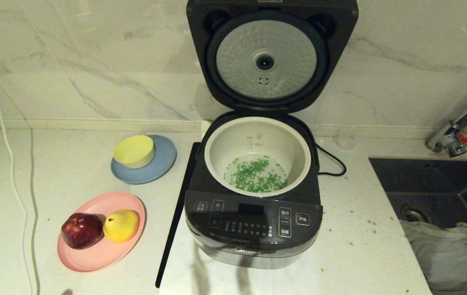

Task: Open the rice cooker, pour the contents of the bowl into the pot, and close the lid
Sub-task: Fill a bowl with water from the tap, then pour the water from the bowl into the rice cooker

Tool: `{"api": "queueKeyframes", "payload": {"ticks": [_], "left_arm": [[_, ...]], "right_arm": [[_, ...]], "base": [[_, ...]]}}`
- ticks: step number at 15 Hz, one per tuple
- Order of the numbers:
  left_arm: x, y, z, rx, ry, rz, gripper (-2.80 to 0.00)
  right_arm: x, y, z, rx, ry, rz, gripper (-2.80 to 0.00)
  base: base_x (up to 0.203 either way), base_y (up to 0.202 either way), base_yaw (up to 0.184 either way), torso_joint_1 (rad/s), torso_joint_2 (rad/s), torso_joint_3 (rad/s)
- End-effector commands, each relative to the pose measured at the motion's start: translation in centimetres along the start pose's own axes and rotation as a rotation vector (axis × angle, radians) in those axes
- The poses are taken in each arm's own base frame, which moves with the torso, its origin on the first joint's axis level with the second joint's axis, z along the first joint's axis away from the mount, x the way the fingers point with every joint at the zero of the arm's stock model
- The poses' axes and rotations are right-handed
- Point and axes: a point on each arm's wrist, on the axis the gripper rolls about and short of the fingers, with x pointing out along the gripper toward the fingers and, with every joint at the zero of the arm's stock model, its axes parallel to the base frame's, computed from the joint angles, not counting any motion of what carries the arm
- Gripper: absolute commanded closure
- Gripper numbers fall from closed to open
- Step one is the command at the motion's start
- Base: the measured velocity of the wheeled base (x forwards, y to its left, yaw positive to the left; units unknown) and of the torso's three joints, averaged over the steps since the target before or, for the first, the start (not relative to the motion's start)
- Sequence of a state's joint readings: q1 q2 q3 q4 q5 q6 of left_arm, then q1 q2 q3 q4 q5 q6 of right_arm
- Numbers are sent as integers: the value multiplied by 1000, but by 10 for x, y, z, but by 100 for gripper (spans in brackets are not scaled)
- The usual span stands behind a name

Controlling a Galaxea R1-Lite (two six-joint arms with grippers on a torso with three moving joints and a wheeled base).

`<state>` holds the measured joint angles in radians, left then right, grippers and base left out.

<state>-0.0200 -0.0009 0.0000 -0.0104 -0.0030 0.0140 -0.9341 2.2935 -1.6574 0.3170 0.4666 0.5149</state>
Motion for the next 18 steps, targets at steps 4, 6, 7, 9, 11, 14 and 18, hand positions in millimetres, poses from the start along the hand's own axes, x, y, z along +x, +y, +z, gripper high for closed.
{"api": "queueKeyframes", "payload": {"ticks": [4, 6, 7, 9, 11, 14, 18], "left_arm": [[1, 0, -2, 0, 7, 0, 0], [1, 0, -2, 0, 7, 0, 0], [1, 0, -2, 0, 7, 0, 0], [1, 0, -2, 0, 7, 0, 0], [1, 0, -2, 0, 7, 0, 0], [1, 0, -2, 0, 7, 0, 0], [1, 0, -2, 0, 7, 0, 0]], "right_arm": [[-8, 4, -4, 10, 13, 1, 0], [-18, 8, -14, 4, 35, -2, 0], [-23, 12, -23, -1, 53, -5, 0], [-34, 20, -44, -36, 89, -6, 0], [-50, 31, -65, -99, 112, 4, 0], [-75, 54, -98, -175, 131, 36, 0], [-113, 85, -149, -295, 172, 98, 0]], "base": [[0, 0, 0, 0, 0, 0], [0, 0, 0, 0, 0, 0], [0, 0, 0, 0, 0, 0], [0, 0, 0, 0, 0, 0], [0, 0, 0, 0, 0, 0], [0, 0, 0, 0, 0, 0], [0, 0, 0, 0, 0, 0]]}}
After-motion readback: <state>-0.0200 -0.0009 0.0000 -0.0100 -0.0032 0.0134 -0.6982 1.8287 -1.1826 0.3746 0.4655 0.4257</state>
